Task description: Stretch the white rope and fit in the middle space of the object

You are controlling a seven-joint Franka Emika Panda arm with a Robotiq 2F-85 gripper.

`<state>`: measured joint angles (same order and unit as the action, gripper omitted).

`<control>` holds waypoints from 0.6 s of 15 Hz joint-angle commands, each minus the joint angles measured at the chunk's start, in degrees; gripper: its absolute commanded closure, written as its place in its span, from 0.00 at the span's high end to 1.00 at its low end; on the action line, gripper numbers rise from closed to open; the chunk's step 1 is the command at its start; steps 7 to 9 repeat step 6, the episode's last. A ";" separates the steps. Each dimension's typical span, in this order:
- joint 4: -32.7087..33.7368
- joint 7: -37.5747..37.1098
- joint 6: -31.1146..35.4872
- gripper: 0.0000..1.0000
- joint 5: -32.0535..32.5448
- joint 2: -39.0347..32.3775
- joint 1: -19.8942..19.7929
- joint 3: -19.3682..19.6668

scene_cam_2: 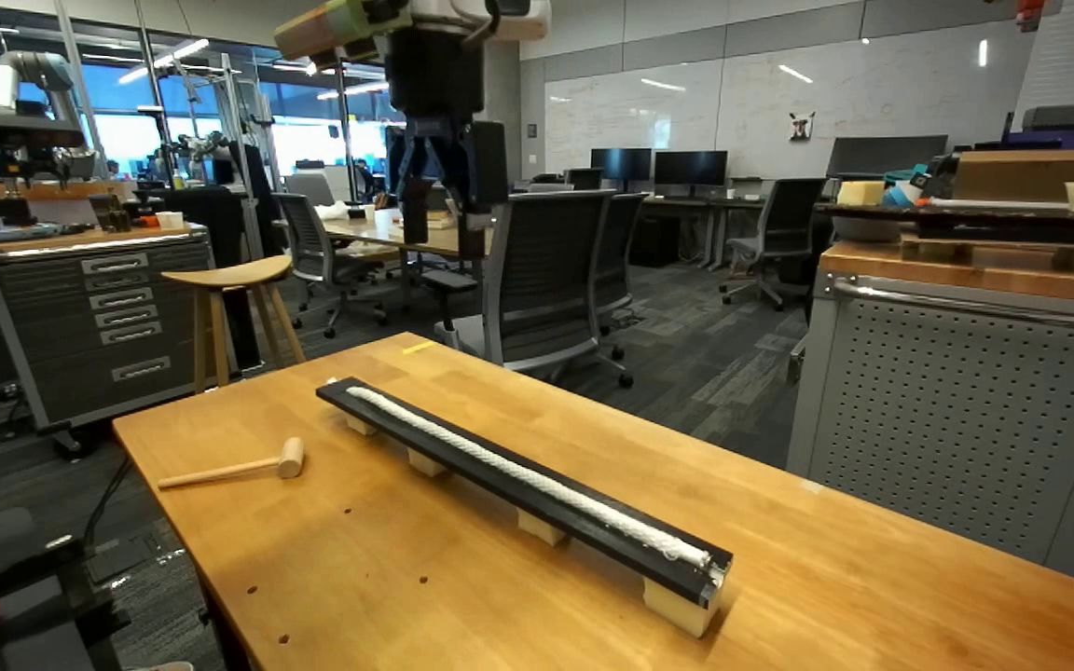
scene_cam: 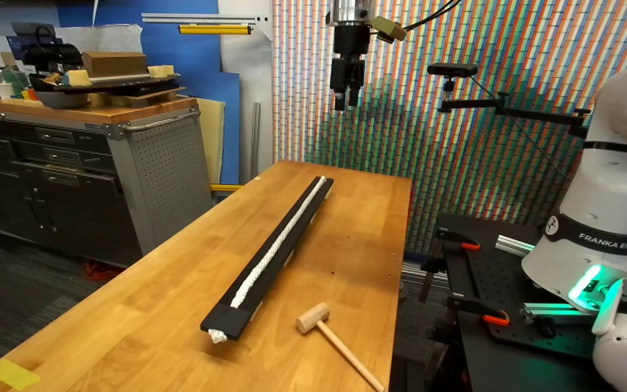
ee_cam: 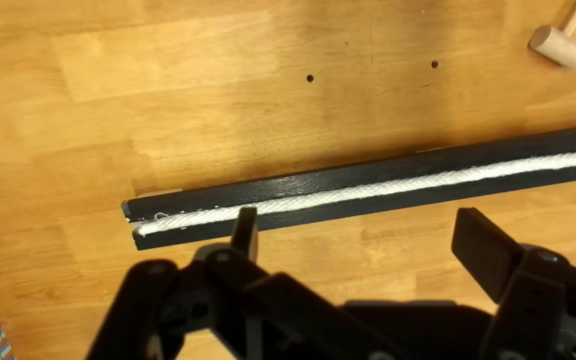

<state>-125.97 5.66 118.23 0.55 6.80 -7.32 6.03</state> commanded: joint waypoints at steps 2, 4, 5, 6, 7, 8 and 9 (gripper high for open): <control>-1.97 -0.05 -0.14 1.00 0.81 2.73 0.41 0.34; -2.01 -0.05 -0.11 1.00 0.81 2.57 0.40 0.37; -1.95 -0.05 -0.07 1.00 0.80 2.12 0.39 0.37; -1.93 -0.05 -0.06 1.00 0.80 1.79 0.38 0.38; -1.93 -0.05 -0.06 1.00 0.80 1.79 0.38 0.38; -1.93 -0.05 -0.06 1.00 0.80 1.79 0.38 0.38; -1.93 -0.05 -0.06 1.00 0.80 1.79 0.38 0.38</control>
